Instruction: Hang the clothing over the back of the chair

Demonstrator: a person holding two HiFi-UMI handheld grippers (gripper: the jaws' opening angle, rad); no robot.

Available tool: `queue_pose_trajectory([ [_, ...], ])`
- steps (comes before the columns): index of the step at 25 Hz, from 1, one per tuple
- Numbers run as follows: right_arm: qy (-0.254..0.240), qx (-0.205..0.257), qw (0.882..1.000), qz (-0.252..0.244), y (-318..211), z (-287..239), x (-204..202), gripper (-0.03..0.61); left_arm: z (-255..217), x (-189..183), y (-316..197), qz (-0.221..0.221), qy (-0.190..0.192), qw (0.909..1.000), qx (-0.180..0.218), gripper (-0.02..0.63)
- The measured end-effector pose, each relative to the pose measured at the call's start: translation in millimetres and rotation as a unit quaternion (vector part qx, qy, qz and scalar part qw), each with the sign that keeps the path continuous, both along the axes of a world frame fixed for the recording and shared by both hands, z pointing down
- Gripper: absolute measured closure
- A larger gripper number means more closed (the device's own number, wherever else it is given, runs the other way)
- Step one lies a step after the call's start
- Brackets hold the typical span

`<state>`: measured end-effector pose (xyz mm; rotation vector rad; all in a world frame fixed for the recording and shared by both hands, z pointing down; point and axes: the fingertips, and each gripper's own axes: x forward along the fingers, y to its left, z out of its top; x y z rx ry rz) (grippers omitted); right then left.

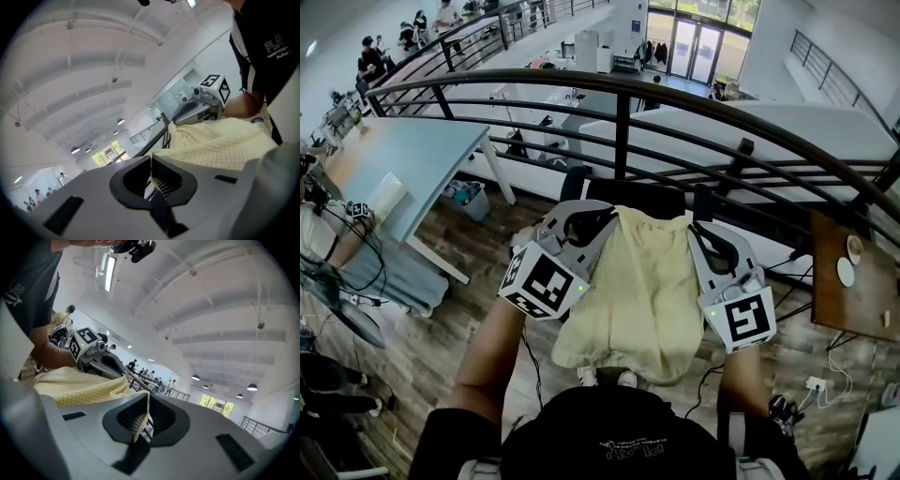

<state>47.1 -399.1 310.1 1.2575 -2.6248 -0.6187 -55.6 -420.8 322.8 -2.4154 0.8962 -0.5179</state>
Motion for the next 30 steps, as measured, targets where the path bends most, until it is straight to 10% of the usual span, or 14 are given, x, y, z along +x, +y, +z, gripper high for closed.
queue_pose_trajectory([
  [14,0.022,-0.044,0.999,-0.009,-22,19,12,0.551,21,20,-22,0.039,-0.008,0.9984,-0.039,0.591],
  [20,0.014,-0.063,0.998,-0.022,-25,27,18,0.551,20,7,-31,0.042,0.051,0.9936,-0.092,0.505],
  [30,-0.005,-0.028,0.999,0.018,-27,9,29,0.551,7,-1,-36,0.003,0.063,0.9961,-0.062,0.505],
])
